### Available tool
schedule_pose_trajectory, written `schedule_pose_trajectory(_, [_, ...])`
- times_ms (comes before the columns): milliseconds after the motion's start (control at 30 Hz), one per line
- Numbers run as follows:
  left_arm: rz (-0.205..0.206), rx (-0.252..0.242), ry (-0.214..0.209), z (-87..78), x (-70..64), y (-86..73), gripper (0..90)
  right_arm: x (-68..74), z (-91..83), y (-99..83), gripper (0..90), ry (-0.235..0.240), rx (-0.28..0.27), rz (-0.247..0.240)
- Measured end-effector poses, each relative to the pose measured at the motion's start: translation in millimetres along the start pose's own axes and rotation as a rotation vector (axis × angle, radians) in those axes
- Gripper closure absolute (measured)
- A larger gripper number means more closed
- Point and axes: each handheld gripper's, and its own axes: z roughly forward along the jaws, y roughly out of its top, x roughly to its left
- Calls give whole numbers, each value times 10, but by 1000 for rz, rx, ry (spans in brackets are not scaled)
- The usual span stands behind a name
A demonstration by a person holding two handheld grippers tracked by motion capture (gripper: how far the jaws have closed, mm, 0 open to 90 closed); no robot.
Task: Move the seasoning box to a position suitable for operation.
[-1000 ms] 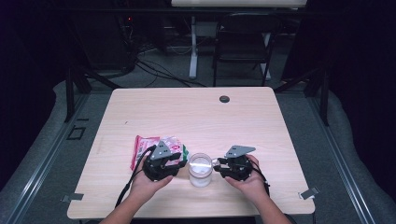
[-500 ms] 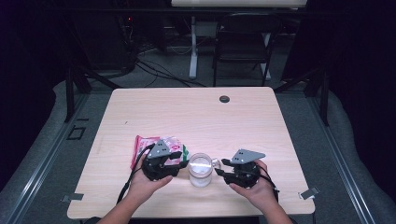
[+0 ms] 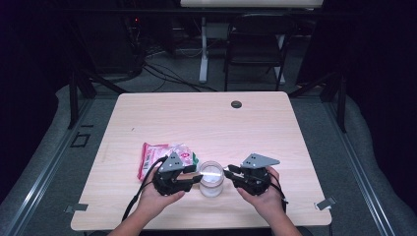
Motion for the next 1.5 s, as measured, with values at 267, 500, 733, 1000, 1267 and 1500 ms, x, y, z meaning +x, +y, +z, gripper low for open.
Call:
schedule_pose_trajectory(267, [-13,-3,-15,12,-10,-21,569,-78,33,36,743,-24,-19,78])
schedule_pose_trajectory(500, [-2,3,-28,22,-23,-22,575,-105,86,8,755,-14,6,94])
schedule_pose_trajectory(733, [16,8,-37,35,-37,-35,584,-123,90,-4,777,6,0,124])
schedule_pose_trajectory(1000, [8,15,-54,21,-9,-42,632,-177,75,1,776,-4,0,140])
schedule_pose_trajectory(1267, [15,21,-56,7,-1,-42,691,-166,83,3,822,7,-4,141])
schedule_pose_trajectory(1500, [35,36,-25,-11,11,-40,723,-175,76,-3,840,22,-3,146])
